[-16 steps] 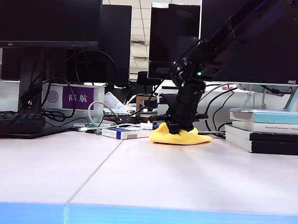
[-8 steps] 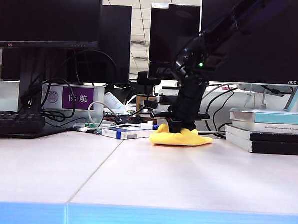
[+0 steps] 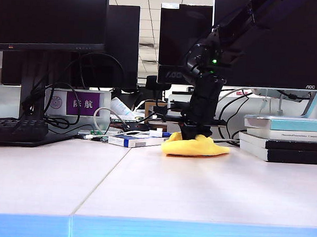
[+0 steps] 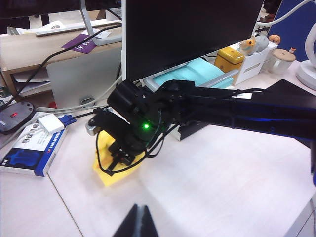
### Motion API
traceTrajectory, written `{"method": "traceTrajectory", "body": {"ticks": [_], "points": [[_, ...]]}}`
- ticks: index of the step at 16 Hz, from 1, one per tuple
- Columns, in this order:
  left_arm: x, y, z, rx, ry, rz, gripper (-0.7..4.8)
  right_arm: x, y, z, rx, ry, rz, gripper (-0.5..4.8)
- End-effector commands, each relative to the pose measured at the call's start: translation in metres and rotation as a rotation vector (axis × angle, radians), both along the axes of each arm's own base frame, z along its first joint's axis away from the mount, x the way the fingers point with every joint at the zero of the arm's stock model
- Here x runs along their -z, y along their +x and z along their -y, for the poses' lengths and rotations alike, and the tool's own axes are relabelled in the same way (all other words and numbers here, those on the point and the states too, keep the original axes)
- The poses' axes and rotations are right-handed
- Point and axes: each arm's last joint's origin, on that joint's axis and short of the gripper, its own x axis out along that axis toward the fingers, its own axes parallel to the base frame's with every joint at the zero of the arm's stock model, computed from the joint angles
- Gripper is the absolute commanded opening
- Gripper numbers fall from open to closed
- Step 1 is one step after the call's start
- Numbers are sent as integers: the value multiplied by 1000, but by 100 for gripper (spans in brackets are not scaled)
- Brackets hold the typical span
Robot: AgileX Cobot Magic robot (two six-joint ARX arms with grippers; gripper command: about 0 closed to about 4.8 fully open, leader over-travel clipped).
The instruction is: Wipe the table from front to back using the rag.
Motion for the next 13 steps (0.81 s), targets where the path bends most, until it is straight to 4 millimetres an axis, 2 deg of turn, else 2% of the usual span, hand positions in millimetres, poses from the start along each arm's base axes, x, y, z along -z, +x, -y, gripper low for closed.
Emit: {"method": "traceTrajectory", "body": {"ticks": [1,7,13], "points": [[-4,-1,0,5,-15,15,-5,16,-15,-1,-22,-64,-162,-6],[-4,-1,0,5,-15,16,-5,17,-27,-14,-61,-73,-219,-6],[-4,-1,0,5,-14,15,-5,12,-43,-16,-76,-127,-334,-6]]}}
